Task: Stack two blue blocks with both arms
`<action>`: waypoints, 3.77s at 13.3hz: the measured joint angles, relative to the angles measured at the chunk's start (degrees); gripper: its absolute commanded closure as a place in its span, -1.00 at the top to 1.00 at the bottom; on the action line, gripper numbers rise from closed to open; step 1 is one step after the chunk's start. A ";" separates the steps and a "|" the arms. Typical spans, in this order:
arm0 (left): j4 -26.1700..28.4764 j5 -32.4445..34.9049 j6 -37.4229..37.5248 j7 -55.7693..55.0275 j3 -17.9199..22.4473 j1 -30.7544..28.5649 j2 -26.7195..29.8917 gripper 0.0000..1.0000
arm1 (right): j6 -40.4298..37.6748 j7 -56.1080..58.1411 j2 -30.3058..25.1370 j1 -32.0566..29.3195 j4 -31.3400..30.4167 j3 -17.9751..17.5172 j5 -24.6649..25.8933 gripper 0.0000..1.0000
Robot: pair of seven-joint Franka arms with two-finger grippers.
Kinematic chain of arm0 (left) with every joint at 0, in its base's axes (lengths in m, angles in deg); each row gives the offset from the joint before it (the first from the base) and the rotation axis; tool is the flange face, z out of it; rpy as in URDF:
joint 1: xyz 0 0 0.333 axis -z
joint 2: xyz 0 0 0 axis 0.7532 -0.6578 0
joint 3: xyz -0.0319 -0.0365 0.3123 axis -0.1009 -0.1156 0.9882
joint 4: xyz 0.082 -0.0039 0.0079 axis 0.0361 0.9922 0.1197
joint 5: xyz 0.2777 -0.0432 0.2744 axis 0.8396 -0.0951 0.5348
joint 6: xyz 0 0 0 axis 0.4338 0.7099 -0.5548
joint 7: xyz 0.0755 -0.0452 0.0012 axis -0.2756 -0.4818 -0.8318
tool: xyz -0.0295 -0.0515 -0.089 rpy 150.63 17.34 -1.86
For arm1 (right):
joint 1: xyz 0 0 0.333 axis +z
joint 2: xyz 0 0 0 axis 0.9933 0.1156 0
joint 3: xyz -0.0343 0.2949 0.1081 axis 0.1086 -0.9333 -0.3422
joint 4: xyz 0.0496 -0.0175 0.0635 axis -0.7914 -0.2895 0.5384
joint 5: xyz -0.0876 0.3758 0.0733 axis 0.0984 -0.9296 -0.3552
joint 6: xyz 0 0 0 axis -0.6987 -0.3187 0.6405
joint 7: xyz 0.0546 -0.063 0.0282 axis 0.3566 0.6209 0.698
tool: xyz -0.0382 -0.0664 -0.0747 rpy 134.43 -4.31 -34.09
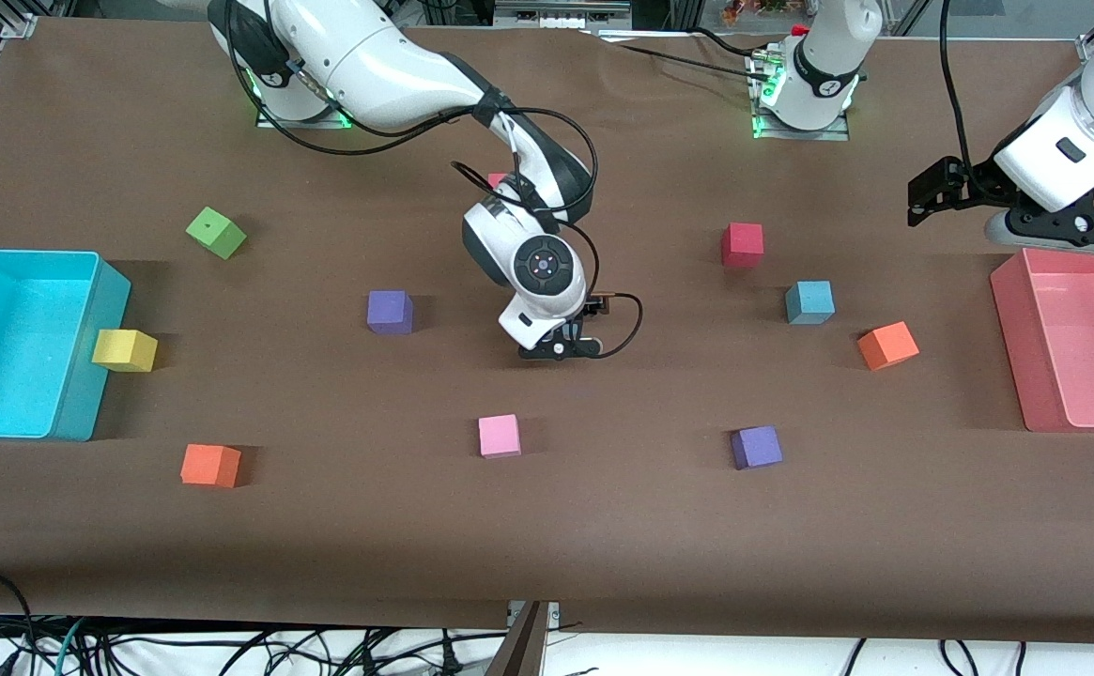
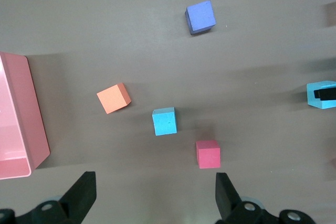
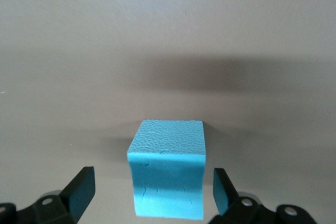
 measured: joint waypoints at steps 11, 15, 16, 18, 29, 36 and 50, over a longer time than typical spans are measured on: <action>-0.04 0.00 0.01 0.00 0.02 -0.04 0.00 1.00 | -4.46 38.67 -10.46 -9.07 -10.00 0.31 -4.11 0.99; 0.03 0.00 0.03 0.01 0.57 -0.12 -0.50 1.00 | 19.89 54.96 -20.22 -11.10 -33.29 0.26 -12.17 0.99; 0.31 0.01 -0.22 0.04 0.67 -0.22 -1.21 1.00 | 24.40 58.05 -21.29 -11.08 -36.71 0.11 -12.56 0.99; 2.97 0.02 -3.53 0.04 0.74 -0.44 -2.86 1.00 | 30.34 62.57 -21.96 -11.06 -40.92 -0.66 -14.22 0.99; 19.33 0.03 -24.83 0.05 0.75 -0.75 -12.37 0.98 | 30.50 90.88 -31.46 -18.25 -50.57 -8.02 -26.23 1.00; 38.42 0.03 -49.52 0.02 0.75 -1.36 -13.92 0.98 | 26.09 119.36 -32.60 -23.66 -52.85 -10.83 -40.07 1.00; 48.75 -0.90 -61.88 -0.29 0.27 -0.93 -12.53 0.39 | 29.95 160.11 -19.53 -22.31 -52.39 -11.87 -77.75 1.00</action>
